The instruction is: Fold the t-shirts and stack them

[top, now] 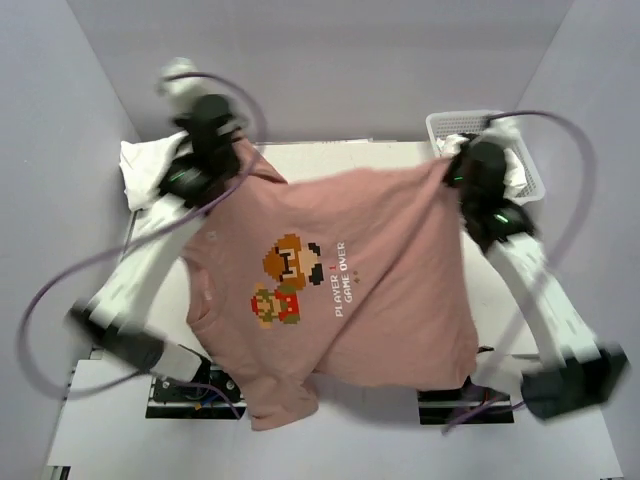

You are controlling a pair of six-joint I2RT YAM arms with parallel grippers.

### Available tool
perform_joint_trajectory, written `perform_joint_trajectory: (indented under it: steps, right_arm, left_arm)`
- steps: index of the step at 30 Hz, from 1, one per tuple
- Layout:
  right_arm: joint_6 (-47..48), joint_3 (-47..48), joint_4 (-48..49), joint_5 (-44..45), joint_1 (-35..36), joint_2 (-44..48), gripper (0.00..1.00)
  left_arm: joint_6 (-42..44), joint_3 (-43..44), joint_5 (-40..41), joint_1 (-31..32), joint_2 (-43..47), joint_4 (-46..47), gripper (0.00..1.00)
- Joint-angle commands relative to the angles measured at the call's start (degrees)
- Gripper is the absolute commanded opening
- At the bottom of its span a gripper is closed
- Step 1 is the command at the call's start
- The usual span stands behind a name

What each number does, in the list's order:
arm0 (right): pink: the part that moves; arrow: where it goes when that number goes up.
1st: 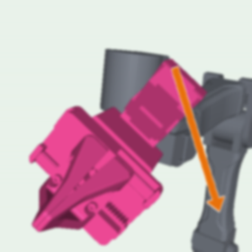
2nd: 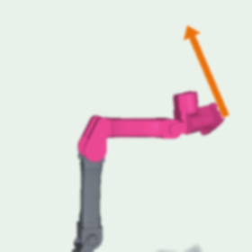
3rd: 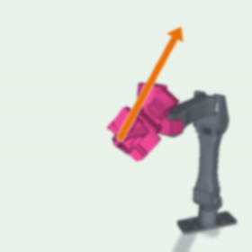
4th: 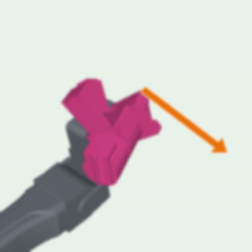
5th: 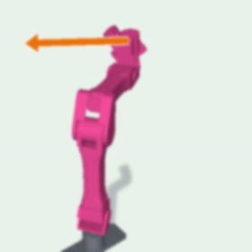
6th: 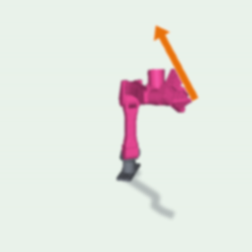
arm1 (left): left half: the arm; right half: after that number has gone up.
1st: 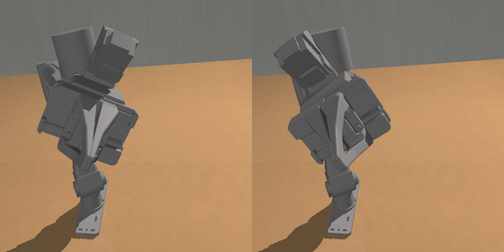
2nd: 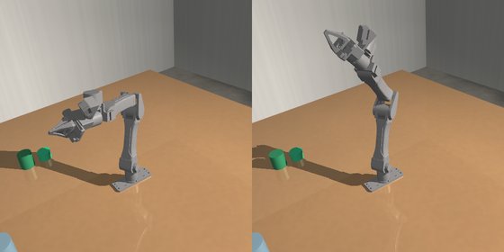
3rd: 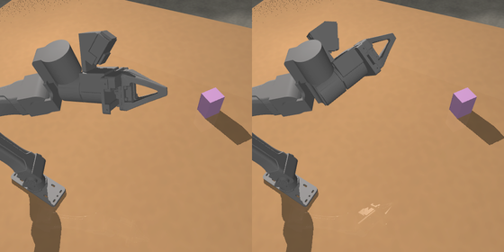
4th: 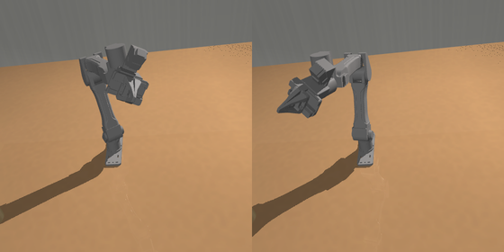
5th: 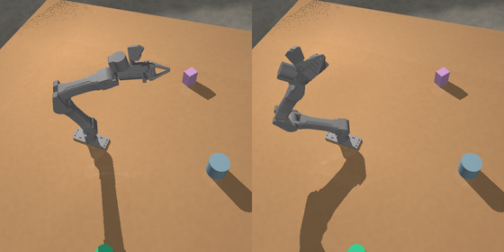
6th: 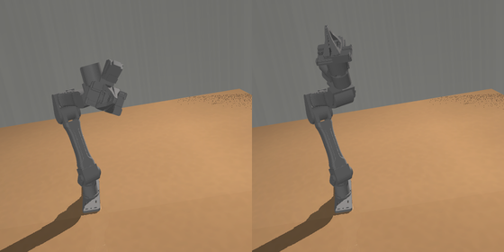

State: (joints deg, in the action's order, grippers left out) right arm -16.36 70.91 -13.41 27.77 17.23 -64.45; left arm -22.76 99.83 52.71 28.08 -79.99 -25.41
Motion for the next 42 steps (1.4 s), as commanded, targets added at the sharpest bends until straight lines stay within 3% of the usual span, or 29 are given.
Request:
perform_joint_trajectory:
  steps: [1,3,4,6,7,8,9,11,15,17,19,23,26,31,35,38,42]
  right_arm:
    - [-2.88,-5.60,4.78,-4.29,-0.97,-10.94,0.00]
    - [-3.15,-5.26,6.46,-5.53,-1.68,-19.38,0.00]
    - [-3.41,-4.39,5.94,-5.88,-2.03,-27.93,0.00]
    - [-2.37,1.58,4.01,-6.67,-2.64,-33.26,0.34]
    - [-2.36,3.16,0.52,-7.20,-2.38,-38.94,0.47]
    - [-2.36,6.83,-0.38,-7.20,-2.38,-40.13,0.68]
    - [-1.49,7.48,-0.74,-7.20,-2.29,-40.93,0.71]
    - [-0.87,6.27,0.57,-8.86,-2.29,-41.03,0.90]
    - [-0.60,2.39,2.78,-12.91,-1.94,-36.81,0.90]
    - [-1.13,0.55,2.07,-16.77,-2.12,-34.19,0.90]
    - [-3.14,-2.44,1.98,-21.23,-1.86,-32.59,0.90]
    - [-8.14,-10.51,3.48,-30.63,-1.68,-27.15,0.90]
    - [-11.05,-16.57,4.52,-32.42,-0.98,-24.51,0.90]
    - [-13.96,-24.07,8.31,-39.10,0.08,-19.84,0.90]
    - [-13.26,-24.94,4.37,-38.05,0.96,-20.54,0.90]
    - [-12.47,-25.83,1.56,-35.60,0.26,-22.21,0.90]
    - [-15.00,-24.51,-7.31,-20.16,-1.14,-23.18,0.90]
  left_arm:
    - [-5.61,0.41,-0.28,-6.26,-15.68,-4.89,0.07]
    - [-6.77,6.48,-4.96,-10.03,-31.70,-8.41,0.14]
    - [-6.77,14.87,-7.94,-10.75,-37.03,-12.87,0.22]
    - [-6.77,25.10,-10.86,-10.76,-46.79,-18.95,0.49]
    - [-6.77,33.68,-10.87,-10.76,-54.06,-23.33,0.55]
    - [-5.90,36.63,-10.87,-10.76,-56.31,-24.41,0.99]
    - [-5.11,37.97,-11.66,-10.76,-57.29,-24.43,1.00]
    - [-3.53,32.39,-13.24,-10.76,-53.73,-19.37,1.00]
    - [-0.89,10.36,-17.10,-10.76,-40.19,-6.43,1.00]
    - [-0.88,6.01,-17.73,-10.76,-35.87,-4.31,1.00]
    - [-0.88,1.26,-17.73,-10.24,-30.86,-4.30,1.00]
    - [-8.75,-8.21,-15.88,-9.62,-25.49,-13.23,1.00]
    - [-14.22,-18.04,-17.02,-10.23,-21.55,-16.42,1.00]
    - [-18.11,-33.19,-20.00,-10.23,-16.35,-10.38,1.00]
    - [-18.11,-41.90,-25.29,-10.85,-15.82,-3.86,1.00]
    - [-18.81,-41.91,-24.24,-10.85,-18.62,-3.33,1.00]
    - [-19.86,-40.42,-21.87,-10.85,-22.65,-5.70,1.00]
